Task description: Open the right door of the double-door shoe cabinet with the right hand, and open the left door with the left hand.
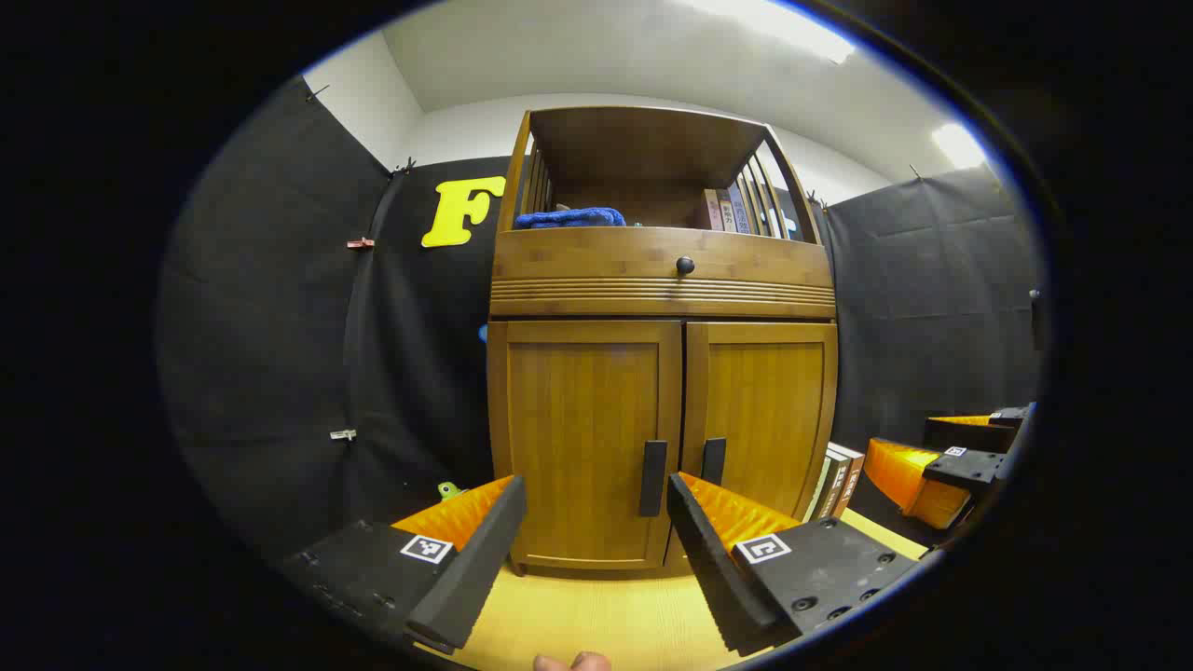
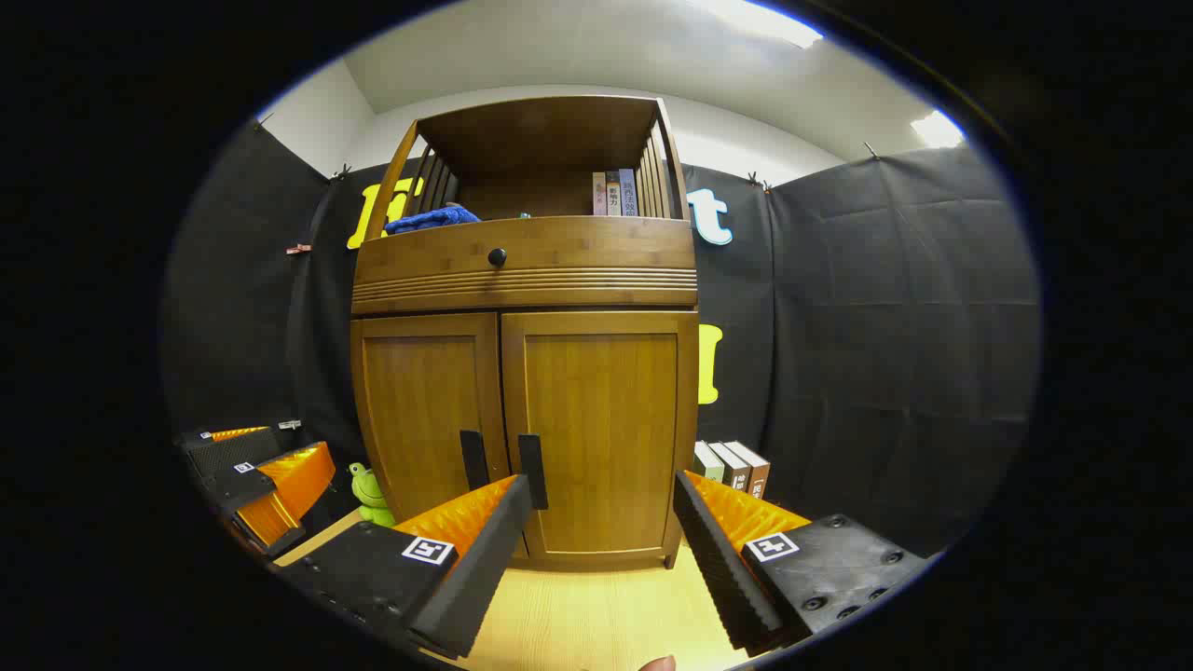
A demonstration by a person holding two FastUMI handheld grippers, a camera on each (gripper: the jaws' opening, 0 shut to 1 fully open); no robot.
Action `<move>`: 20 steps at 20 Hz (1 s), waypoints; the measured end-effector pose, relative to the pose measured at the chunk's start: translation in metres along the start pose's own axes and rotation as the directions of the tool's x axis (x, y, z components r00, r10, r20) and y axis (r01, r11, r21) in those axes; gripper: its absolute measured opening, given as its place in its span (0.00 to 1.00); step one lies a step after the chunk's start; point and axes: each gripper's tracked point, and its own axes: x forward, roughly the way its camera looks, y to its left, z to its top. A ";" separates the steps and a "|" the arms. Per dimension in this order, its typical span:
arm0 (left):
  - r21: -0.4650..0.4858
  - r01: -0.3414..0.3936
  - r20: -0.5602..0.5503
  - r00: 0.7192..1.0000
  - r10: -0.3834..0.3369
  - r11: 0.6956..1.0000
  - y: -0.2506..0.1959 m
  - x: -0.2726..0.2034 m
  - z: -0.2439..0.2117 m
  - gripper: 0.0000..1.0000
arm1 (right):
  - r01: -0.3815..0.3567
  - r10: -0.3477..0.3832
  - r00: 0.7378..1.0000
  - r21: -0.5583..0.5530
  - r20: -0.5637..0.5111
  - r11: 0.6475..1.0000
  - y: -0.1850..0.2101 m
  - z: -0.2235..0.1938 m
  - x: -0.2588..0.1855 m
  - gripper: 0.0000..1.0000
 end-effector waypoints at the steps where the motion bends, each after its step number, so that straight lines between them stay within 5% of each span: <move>1: 0.000 0.004 0.000 1.000 -0.004 1.000 -0.001 -0.001 0.001 0.95 | -0.004 0.004 1.000 0.001 -0.002 1.000 0.003 0.000 0.000 0.98; 20: 0.020 0.037 0.005 0.999 -0.038 0.999 0.007 0.008 -0.002 0.95 | -0.034 0.034 0.999 -0.012 -0.024 0.999 0.031 -0.006 0.011 0.98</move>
